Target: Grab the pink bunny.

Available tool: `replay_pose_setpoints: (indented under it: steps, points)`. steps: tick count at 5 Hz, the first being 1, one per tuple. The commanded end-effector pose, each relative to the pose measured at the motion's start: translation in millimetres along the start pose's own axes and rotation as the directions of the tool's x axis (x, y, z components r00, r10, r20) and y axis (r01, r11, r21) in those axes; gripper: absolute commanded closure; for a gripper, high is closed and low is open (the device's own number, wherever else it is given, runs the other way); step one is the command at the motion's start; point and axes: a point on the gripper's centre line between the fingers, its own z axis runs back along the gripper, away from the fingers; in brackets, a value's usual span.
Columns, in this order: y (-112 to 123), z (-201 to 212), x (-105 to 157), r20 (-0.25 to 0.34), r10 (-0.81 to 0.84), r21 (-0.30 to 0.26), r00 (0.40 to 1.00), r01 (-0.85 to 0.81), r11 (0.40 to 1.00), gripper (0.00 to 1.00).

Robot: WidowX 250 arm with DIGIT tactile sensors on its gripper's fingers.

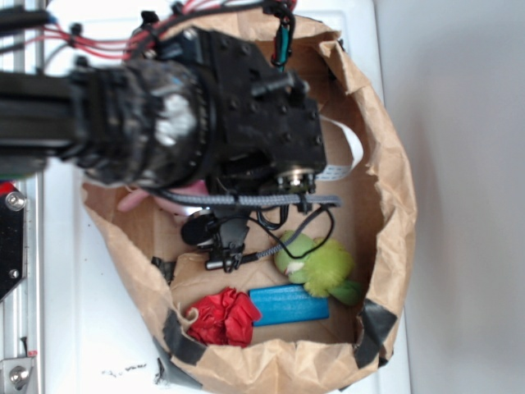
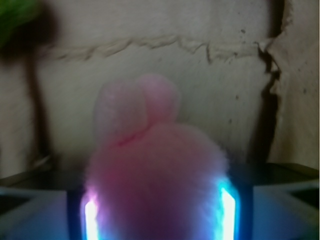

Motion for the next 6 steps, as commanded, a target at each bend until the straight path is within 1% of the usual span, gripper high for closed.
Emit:
replay_pose_setpoints:
  steps: [1, 2, 3, 4, 5, 6]
  points:
    - [9, 84, -4, 0.071, -0.023, -0.174, 0.997, 0.035, 0.984, 1.0]
    - [9, 100, -7, 0.097, -0.024, -0.218, 0.995, 0.045, 0.975, 1.0]
    - [5, 112, -10, 0.105, -0.04, -0.263, 0.994, 0.067, 0.963, 1.0]
    - [3, 115, -21, 0.151, -0.046, -0.299, 0.987, 0.09, 0.95, 1.0]
    - [-1, 120, -24, 0.278, 0.017, -0.304, 0.96, 0.071, 0.95, 1.0]
    - [-5, 124, -22, 0.297, 0.041, -0.304, 0.954, 0.054, 0.951, 1.0]
